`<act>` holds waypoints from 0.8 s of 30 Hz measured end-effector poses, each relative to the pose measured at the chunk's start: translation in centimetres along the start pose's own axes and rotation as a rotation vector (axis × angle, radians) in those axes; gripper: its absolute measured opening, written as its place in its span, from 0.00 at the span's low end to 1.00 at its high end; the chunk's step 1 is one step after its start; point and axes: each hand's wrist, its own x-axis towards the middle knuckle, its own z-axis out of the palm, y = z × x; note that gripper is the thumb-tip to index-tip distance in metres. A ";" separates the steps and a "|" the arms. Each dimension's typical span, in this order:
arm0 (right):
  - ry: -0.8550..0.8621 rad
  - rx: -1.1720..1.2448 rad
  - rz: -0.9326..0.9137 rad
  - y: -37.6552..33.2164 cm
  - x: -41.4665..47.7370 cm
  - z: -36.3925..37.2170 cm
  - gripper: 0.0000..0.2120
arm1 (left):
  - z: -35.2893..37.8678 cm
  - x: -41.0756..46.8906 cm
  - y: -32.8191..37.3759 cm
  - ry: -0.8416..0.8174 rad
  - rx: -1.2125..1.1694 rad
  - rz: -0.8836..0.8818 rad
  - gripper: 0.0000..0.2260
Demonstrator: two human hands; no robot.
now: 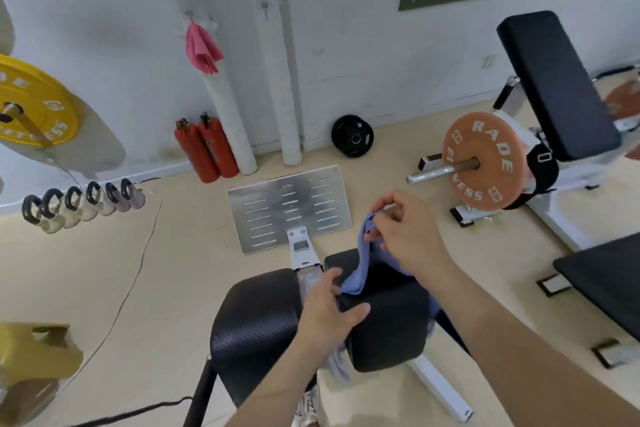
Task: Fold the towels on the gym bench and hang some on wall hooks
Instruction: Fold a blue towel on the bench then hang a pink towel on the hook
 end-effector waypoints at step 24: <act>0.178 0.070 0.188 2.0 -0.2 -5.1 0.12 | -10.3 -4.2 0.7 0.565 0.272 0.242 0.07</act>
